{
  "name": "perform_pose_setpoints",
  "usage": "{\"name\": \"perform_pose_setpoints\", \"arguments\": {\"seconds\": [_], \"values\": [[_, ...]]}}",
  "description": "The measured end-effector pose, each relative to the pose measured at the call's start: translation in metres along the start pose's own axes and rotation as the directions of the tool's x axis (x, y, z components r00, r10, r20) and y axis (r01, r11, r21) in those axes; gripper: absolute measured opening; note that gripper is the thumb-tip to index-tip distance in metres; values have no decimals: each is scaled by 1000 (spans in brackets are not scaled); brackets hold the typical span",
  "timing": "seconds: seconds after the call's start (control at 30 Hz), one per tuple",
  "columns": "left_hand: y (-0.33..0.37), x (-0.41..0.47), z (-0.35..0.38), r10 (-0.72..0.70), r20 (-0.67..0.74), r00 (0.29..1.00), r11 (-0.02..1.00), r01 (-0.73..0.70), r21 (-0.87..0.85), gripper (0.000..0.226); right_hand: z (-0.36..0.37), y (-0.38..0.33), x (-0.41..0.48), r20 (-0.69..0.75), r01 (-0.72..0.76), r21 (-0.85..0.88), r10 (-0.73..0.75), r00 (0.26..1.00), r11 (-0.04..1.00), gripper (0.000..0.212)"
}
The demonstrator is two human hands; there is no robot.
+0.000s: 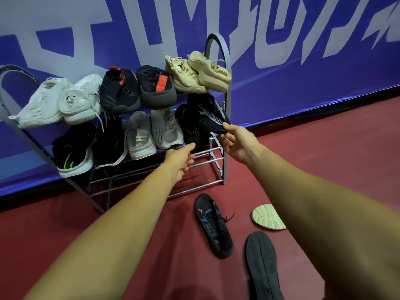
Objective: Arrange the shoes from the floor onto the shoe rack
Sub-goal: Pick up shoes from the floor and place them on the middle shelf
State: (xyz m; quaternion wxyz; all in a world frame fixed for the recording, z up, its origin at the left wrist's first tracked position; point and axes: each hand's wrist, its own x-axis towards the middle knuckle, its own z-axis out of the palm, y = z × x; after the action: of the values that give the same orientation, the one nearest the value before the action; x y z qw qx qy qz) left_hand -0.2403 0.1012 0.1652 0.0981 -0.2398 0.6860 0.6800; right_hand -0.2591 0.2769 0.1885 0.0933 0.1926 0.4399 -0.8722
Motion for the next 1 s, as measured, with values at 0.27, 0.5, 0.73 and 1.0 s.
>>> {"name": "perform_pose_setpoints", "arguments": {"seconds": [0.27, 0.5, 0.73, 1.0], "values": [[0, 19, 12, -74, 56, 996, 988, 81, -134, 18, -3, 7, 36, -93, -27, 15, 29, 995, 1000, 4], [-4, 24, 10, -34, 34, 999, 997, 36, -67, 11, 2, 18, 63, -168, -35, -96, 18, 986, 995, 14], [-5, 6, -8, 13, 126, 992, 998, -20, 53, 6, -4, 15, 56, -84, -18, -148, 5, 996, 989, 18], [-40, -23, -39, 1, 121, 993, 981, -25, 194, 7, -11, 18, 19, -27, -78, -397, 74, 997, 914, 8]]}}
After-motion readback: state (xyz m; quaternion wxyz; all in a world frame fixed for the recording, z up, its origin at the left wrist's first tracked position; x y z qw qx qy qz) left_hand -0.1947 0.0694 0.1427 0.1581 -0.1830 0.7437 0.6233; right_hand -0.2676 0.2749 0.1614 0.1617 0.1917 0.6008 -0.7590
